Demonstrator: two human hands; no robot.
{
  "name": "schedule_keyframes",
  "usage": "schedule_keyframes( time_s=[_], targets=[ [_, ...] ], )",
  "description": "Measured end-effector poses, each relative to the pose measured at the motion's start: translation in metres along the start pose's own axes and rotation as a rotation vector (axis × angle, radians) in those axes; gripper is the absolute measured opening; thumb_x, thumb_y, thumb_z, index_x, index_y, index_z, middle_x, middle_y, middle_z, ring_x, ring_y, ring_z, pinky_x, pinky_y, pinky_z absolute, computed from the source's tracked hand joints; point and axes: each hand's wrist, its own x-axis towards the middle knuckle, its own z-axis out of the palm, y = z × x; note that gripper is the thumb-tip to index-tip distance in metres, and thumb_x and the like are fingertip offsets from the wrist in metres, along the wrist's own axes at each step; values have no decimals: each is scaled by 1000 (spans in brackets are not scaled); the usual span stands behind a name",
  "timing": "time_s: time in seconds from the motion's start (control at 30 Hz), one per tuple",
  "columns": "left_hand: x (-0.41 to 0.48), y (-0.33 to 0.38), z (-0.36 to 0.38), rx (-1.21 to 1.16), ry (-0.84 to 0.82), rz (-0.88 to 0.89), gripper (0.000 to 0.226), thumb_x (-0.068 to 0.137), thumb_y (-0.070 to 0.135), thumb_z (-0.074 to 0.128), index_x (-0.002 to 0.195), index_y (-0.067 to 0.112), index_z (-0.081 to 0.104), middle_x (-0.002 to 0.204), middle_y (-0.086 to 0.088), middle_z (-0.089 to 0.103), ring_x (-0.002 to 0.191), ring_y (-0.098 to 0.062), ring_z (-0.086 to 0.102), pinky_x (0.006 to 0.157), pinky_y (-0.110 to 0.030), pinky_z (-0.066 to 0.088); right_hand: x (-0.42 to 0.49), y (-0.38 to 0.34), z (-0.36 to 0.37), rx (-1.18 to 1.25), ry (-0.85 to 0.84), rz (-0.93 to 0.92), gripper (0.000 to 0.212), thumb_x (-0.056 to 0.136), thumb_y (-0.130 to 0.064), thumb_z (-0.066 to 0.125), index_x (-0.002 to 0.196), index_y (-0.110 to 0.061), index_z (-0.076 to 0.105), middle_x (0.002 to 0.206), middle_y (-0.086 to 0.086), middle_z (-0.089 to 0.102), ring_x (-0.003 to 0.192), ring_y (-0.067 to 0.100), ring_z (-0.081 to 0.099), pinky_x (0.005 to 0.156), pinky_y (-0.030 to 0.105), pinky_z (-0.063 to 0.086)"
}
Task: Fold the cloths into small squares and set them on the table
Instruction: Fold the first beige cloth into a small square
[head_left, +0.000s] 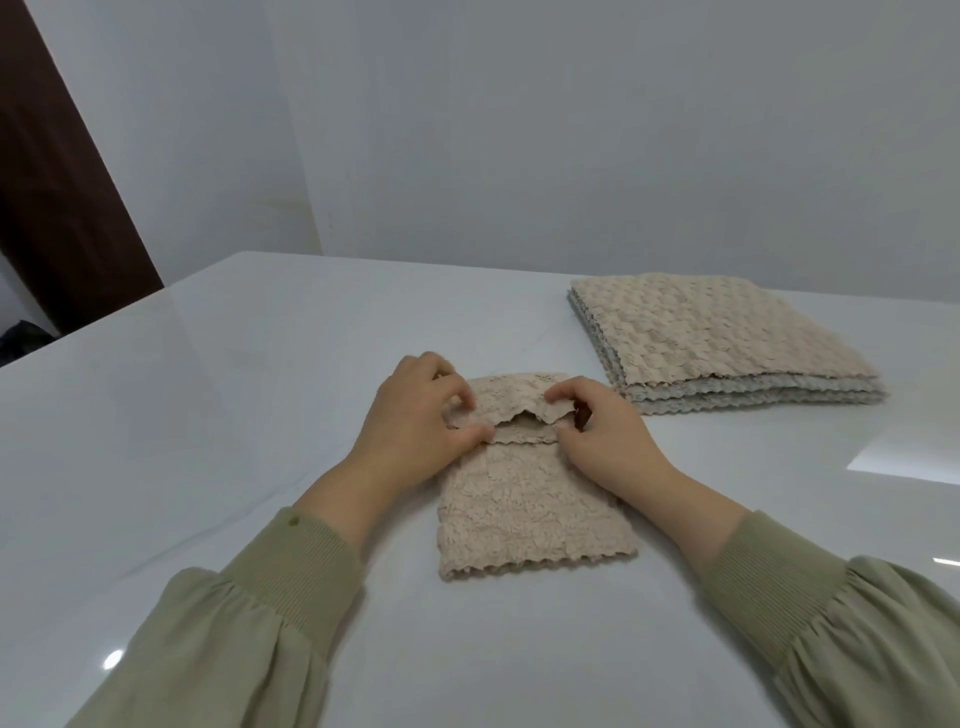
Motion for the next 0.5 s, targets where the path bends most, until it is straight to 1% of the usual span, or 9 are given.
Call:
schedule_keyframes(
  time_s=[0.03,0.07,0.13,0.2,0.27,0.37,0.5],
  targets=[
    [0,3,4,9,21,75,31,73,49,72,90,25,65,97,13,52,96,-8,42,84,-23,36,0,1,1,-15,15,-7,32,81,-5,54,106,-25,60,97,-12,57,91,7,52,74,17,37],
    [1,7,7,17,32,117,33,74,49,72,93,23,66,97,11,56,97,-10,45,84,-24,37,0,1,1,-22,41,-12,28,82,-7,56,103,-25,61,90,-15,57,86,6,52,70,15,37],
    [3,16,14,33,38,138,32,78,46,69,99,22,66,96,9,62,95,-12,50,79,-24,38,0,1,0,-42,109,-28,20,84,-11,59,100,-23,64,81,-17,57,79,6,52,69,16,39],
    [4,23,20,58,48,134,28,82,44,65,101,24,65,97,9,64,94,-11,53,75,-24,39,1,1,-1,-61,166,-45,17,87,-14,59,101,-19,67,86,-10,60,81,9,54,76,21,41],
    [4,25,24,70,45,114,23,85,40,62,102,25,65,97,10,65,93,-10,55,74,-24,40,1,3,-1,-67,177,-40,17,90,-15,55,101,-17,68,94,-3,60,82,12,53,78,24,39],
    [2,25,25,53,49,66,16,88,33,59,97,23,67,95,10,67,93,-10,58,76,-27,44,1,7,-1,-103,191,-41,16,90,-15,57,96,-14,72,94,0,57,83,14,51,75,23,36],
    [-1,26,26,85,55,65,10,88,26,58,91,20,66,93,9,67,91,-12,59,69,-24,38,-4,6,-5,-83,374,-144,8,85,-13,66,87,-9,73,89,-1,53,91,17,51,78,20,33]
  ],
)
